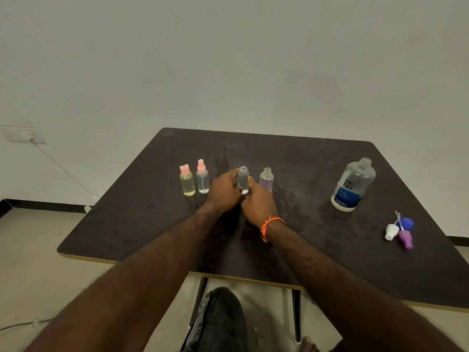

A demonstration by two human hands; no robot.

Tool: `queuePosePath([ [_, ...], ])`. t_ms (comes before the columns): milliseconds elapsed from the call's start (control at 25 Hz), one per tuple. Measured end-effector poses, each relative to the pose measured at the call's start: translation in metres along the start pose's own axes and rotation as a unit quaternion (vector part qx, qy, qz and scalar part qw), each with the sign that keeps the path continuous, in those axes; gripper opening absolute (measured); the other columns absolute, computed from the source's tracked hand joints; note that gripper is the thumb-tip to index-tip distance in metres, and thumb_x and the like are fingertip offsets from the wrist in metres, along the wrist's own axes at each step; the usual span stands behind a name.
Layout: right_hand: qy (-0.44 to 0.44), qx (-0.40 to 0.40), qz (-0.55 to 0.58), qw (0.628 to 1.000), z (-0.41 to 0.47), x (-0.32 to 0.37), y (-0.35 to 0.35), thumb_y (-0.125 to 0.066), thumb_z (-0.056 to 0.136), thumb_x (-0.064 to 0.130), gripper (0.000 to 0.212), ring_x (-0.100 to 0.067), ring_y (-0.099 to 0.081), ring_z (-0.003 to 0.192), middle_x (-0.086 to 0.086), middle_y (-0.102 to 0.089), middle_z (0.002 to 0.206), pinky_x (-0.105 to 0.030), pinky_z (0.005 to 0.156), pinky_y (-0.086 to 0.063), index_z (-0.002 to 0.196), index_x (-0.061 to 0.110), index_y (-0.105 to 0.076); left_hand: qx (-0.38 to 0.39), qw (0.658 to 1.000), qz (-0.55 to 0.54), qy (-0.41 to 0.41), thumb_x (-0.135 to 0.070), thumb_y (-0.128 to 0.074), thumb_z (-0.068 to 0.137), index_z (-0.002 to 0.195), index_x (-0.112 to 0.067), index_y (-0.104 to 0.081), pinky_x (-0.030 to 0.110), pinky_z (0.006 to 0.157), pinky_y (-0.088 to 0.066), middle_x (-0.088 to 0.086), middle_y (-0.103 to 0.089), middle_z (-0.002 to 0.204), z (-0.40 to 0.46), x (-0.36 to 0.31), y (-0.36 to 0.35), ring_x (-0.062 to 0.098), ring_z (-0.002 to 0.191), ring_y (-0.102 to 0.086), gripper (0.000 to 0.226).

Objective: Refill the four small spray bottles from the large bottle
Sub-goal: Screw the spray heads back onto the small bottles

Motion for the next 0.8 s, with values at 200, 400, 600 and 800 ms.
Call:
queuePosePath([
  [200, 0.02, -0.061, 0.013, 0.998, -0.02, -0.005, 0.028, -0.055, 0.083, 0.005, 0.04, -0.025, -0.068, 0.092, -0.004, -0.074, 0.102, -0.04, 0.083, -0.057, 0.116, 0.025, -0.066, 0.002, 0.999, 0.016, -0.03, -0.021, -0.073, 0.091, 0.127, -0.023, -0.071, 0.039, 0.093, -0.059, -0.004, -0.079, 0.102, -0.017, -0.006, 0.004, 0.014, 0.095, -0.074, 0.036],
  [400, 0.003, -0.103, 0.027, 0.994, -0.053, -0.036, 0.064, -0.056, 0.083, 0.017, 0.032, -0.012, -0.07, 0.093, 0.007, -0.075, 0.099, -0.04, 0.085, -0.058, 0.111, 0.028, -0.068, 0.034, 0.997, -0.013, -0.063, -0.026, -0.085, 0.084, 0.114, -0.024, -0.072, 0.029, 0.086, -0.059, -0.01, -0.077, 0.093, -0.051, -0.028, -0.018, -0.001, 0.086, -0.072, 0.033],
  [600, -0.016, -0.134, -0.009, 0.991, -0.085, -0.068, 0.104, -0.061, 0.092, 0.022, 0.021, -0.008, -0.067, 0.092, 0.01, -0.07, 0.099, -0.037, 0.088, -0.057, 0.111, 0.027, -0.065, 0.06, 0.991, -0.033, -0.113, -0.026, -0.086, 0.083, 0.124, -0.023, -0.074, 0.028, 0.092, -0.058, -0.009, -0.078, 0.097, -0.071, -0.064, -0.057, -0.001, 0.091, -0.072, 0.043],
  [800, -0.026, -0.145, -0.011, 0.989, -0.101, -0.096, 0.128, -0.06, 0.093, 0.023, 0.023, -0.008, -0.068, 0.093, 0.007, -0.072, 0.102, -0.038, 0.09, -0.057, 0.115, 0.027, -0.065, 0.099, 0.986, -0.025, -0.132, -0.031, -0.085, 0.085, 0.134, -0.023, -0.069, 0.026, 0.093, -0.056, -0.008, -0.077, 0.104, -0.079, -0.095, -0.084, 0.003, 0.095, -0.07, 0.052],
])
Point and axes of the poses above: each hand's wrist, its own z-axis towards the middle knuckle, its own y-axis out of the back of the hand, x = y × z, the point moved 9 cm from there along z, towards the middle knuckle
